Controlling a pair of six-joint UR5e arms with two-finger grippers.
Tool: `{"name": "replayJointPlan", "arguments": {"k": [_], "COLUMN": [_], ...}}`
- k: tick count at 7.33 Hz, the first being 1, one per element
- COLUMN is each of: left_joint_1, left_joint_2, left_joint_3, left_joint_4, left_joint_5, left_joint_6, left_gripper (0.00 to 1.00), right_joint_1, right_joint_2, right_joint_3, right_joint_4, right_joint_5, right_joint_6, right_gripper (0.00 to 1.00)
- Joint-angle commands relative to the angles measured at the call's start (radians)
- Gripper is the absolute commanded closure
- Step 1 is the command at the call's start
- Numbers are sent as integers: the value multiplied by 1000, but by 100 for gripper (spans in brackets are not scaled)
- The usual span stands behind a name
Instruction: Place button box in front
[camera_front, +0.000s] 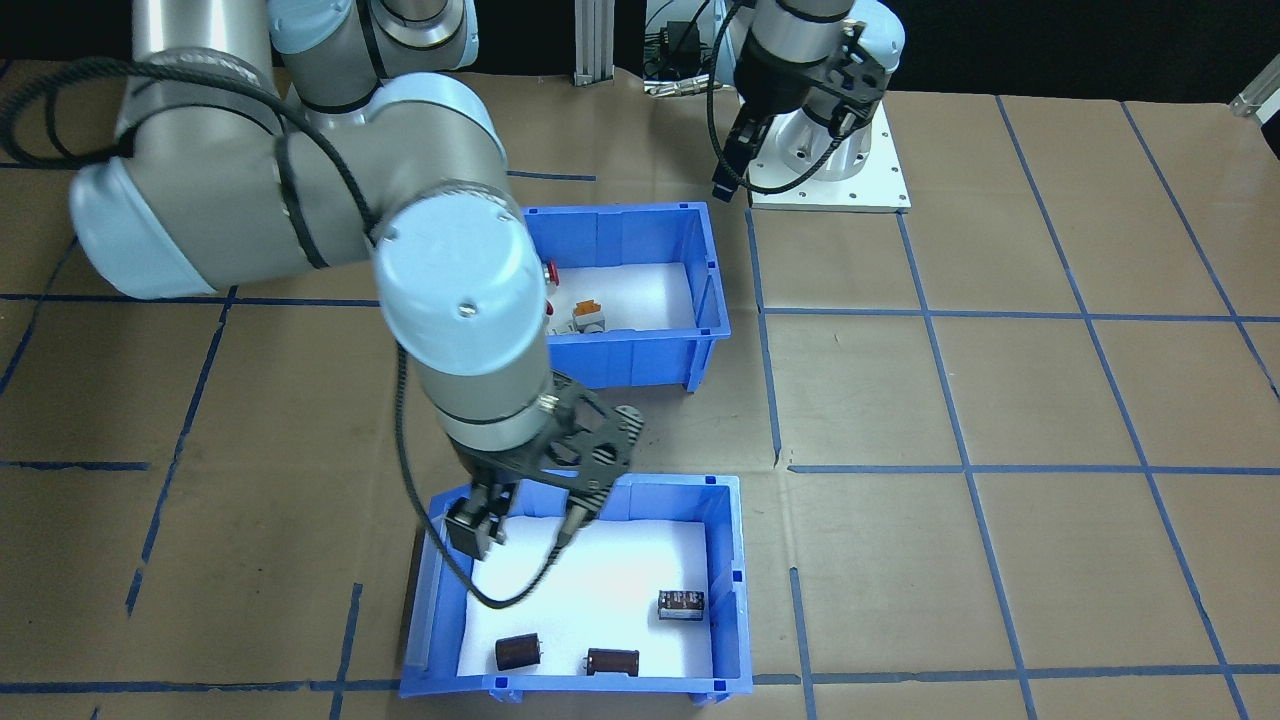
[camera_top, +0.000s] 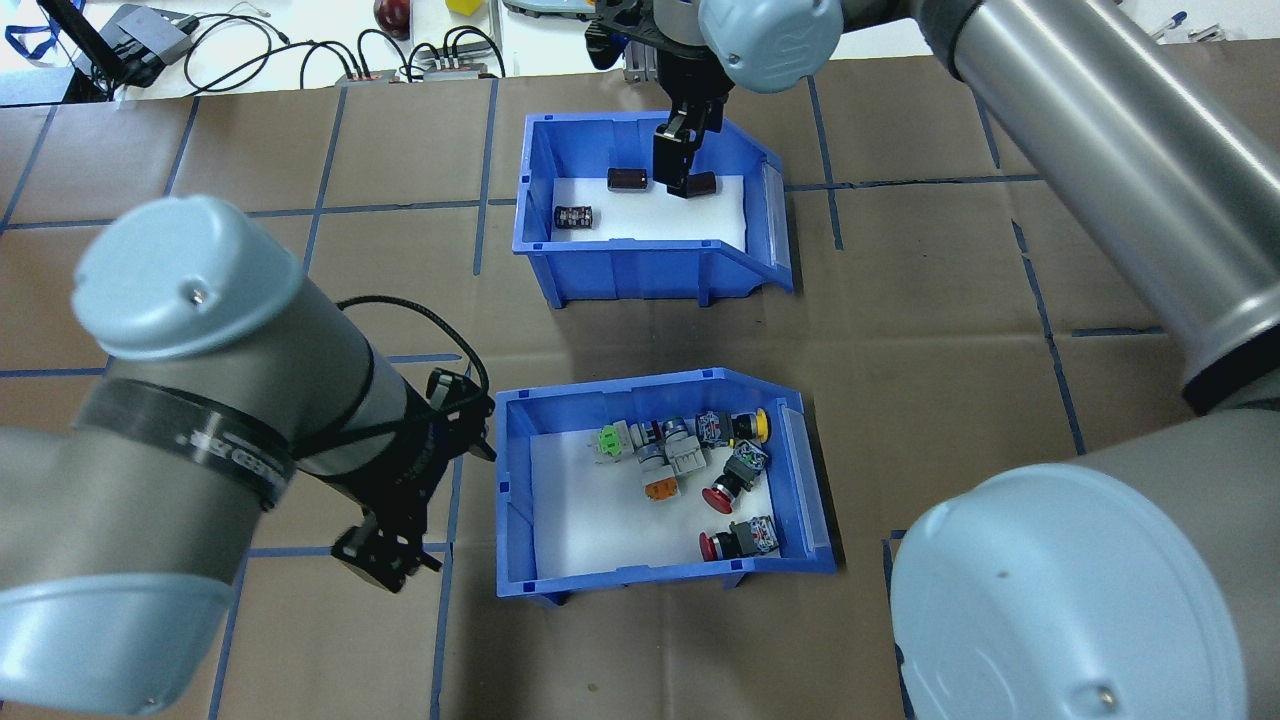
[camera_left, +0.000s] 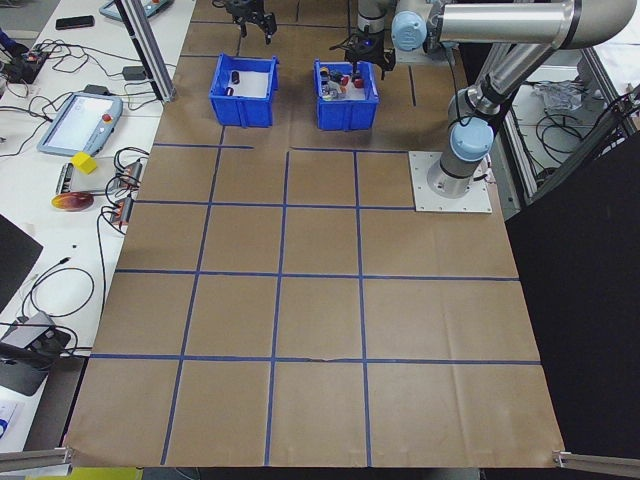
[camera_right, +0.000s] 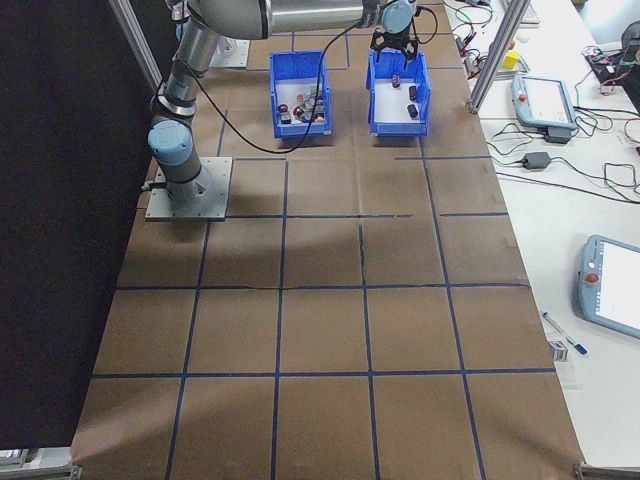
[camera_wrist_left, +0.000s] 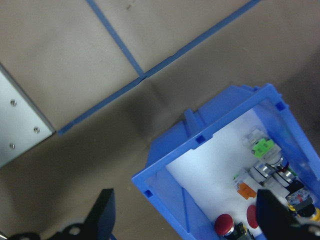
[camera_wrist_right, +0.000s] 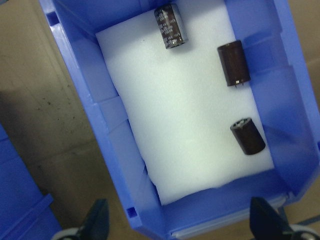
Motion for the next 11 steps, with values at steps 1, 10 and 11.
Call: {"name": "replayJointPlan", "arguments": {"k": [1, 10, 11], "left_joint_1": [-123, -232, -251], "left_joint_2": [-8, -272, -298], "left_joint_3": [-106, -123, -123], "left_joint_4": [191, 446, 448], "left_joint_5": [0, -62, -63], "left_joint_6": [-219, -617, -633], "left_gripper": [1, 1, 10], "right_joint_1": [62, 125, 125], "right_joint_2": [70, 112, 109], "right_joint_3": [-52, 140, 132], "right_joint_4": [1, -173, -184], "right_joint_5": [-8, -58, -57], "right_joint_6": [-117, -105, -105], "right_gripper": [0, 0, 7]}}
